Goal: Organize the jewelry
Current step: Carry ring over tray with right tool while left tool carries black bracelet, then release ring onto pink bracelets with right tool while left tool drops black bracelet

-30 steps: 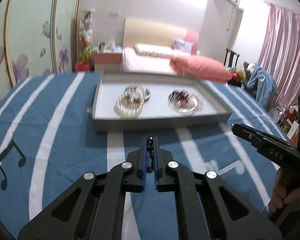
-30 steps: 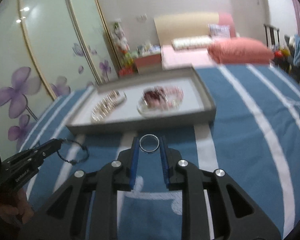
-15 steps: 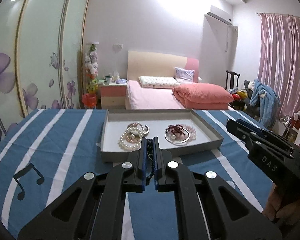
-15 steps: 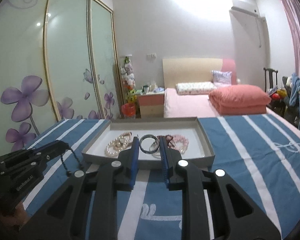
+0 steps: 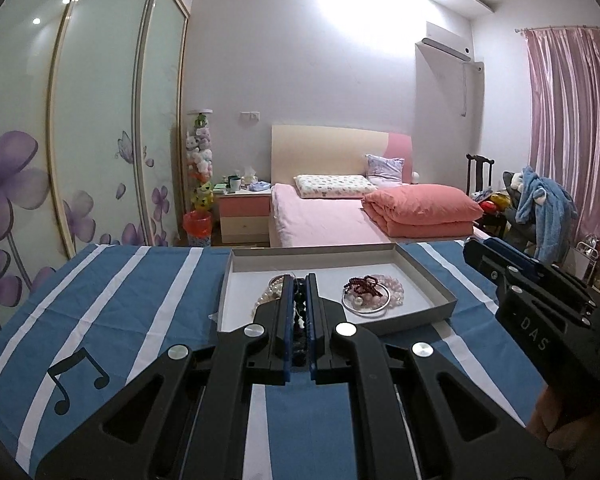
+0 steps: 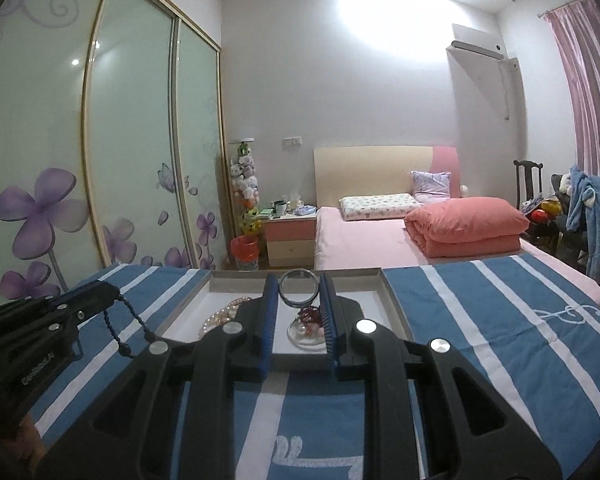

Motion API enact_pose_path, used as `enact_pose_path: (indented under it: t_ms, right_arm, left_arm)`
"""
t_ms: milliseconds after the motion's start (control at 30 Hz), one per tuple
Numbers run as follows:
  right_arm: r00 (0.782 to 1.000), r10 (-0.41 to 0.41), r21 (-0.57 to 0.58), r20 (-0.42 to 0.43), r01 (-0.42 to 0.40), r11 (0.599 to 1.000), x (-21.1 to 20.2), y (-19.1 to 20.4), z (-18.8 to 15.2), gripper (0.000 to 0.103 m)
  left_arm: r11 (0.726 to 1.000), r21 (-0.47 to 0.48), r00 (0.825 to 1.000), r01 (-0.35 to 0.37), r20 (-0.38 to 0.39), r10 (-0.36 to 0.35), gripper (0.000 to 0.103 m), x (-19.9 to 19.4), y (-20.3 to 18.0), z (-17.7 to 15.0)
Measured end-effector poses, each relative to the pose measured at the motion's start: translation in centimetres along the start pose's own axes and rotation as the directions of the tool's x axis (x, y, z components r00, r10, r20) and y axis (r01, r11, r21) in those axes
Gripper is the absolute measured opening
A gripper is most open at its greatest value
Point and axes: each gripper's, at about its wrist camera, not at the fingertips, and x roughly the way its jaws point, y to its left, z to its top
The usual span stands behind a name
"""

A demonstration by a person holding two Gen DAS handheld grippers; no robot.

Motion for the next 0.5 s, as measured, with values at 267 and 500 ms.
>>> enact_pose_path:
  t_ms: [267, 500]
  right_arm:
    - [1.000, -0.017, -0.015, 0.022, 0.017, 1.000, 1.2, 0.2, 0.9, 0.021]
    - [1.000, -0.017, -0.016, 0.022, 0.018, 1.000, 4.2, 0.2, 1.8, 0.021]
  left_arm:
    - [1.000, 0.014, 1.000, -0.001, 0.009, 0.001, 0.006, 1.5, -0.3, 1.1]
    - [1.000, 0.015, 1.000, 0.015, 0.006, -0.015, 0.006, 4.3, 0.0, 2.1]
